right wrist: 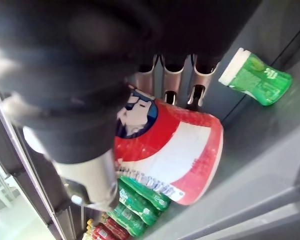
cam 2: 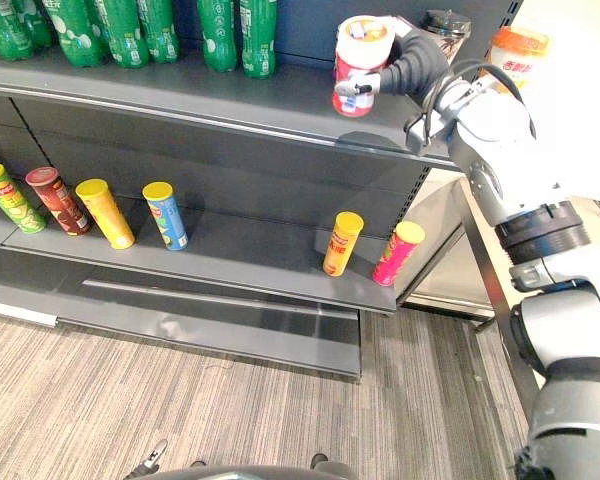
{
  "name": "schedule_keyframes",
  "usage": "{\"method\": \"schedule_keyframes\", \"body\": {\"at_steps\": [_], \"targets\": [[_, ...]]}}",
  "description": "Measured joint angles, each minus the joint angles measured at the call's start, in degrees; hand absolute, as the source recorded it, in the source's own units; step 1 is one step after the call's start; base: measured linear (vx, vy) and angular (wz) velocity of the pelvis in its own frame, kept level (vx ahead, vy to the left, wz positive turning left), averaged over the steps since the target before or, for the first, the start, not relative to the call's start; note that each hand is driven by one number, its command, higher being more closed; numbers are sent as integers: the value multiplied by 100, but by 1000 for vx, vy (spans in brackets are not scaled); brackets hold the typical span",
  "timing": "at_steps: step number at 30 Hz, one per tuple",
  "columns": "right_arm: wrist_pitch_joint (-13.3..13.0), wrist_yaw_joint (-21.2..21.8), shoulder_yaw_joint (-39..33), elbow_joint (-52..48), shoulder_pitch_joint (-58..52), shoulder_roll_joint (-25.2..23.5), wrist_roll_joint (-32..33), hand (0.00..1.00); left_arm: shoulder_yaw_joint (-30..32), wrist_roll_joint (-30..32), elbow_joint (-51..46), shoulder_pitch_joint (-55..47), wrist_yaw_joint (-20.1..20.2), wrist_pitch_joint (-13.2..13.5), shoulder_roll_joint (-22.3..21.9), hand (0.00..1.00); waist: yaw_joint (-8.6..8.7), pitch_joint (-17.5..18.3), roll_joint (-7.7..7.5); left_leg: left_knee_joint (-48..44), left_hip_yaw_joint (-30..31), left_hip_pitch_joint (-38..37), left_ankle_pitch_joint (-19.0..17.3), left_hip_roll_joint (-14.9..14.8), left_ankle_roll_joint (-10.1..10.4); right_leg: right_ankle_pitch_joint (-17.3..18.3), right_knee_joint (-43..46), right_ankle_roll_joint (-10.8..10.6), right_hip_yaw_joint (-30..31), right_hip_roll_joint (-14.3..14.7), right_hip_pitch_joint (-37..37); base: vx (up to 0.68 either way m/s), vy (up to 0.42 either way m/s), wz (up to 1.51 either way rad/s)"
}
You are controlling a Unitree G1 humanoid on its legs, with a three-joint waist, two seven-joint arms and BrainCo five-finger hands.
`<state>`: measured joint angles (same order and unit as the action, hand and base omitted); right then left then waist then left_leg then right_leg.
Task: Put the gum and the chips on the shelf.
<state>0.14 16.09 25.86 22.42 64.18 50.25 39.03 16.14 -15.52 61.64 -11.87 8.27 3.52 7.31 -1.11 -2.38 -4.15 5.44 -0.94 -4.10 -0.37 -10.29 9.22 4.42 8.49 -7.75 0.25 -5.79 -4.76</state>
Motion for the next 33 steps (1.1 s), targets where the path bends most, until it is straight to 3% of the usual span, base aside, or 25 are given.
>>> {"method": "schedule_keyframes", "body": {"at_steps": [11, 18, 22, 28, 33], "targets": [[97, -68, -6, 622, 115, -347, 5, 100, -68, 0, -5, 148, 0, -2, -31, 0, -68, -70, 107, 0, 2, 20, -1, -53, 11, -16, -43, 10, -3, 58, -1, 1, 0, 0], [311, -99, -84, 2084, 366, -835, -413, 100, -125, -228, -6, 148, 11, 3, -51, 0, -133, -134, 171, -2, 152, 126, 16, -61, 29, -16, -70, 10, -150, 47, 2, 11, 1, 10], [340, -319, -620, 2980, 901, -1145, -924, 100, -124, -240, -9, 173, -7, 8, -59, 0, -236, -282, 284, -2, 256, 192, 27, -85, 42, -16, -94, 10, -247, 56, 12, 19, -1, 13], [337, -464, -1263, 3522, 1336, -1510, -1499, 100, -127, -241, -19, 354, -22, 6, -59, 0, -260, -529, 270, -65, 346, 213, 18, -92, 60, -16, -137, 10, -324, 55, 105, 8, 1, 6], [329, -500, -1484, 3729, 1385, -1584, -1676, 100, -298, -240, -30, 453, -32, 6, -57, 0, -255, -535, 276, -115, 476, 270, 18, -92, 60, -14, -138, 9, -423, 47, 150, -5, 1, 11]]}}
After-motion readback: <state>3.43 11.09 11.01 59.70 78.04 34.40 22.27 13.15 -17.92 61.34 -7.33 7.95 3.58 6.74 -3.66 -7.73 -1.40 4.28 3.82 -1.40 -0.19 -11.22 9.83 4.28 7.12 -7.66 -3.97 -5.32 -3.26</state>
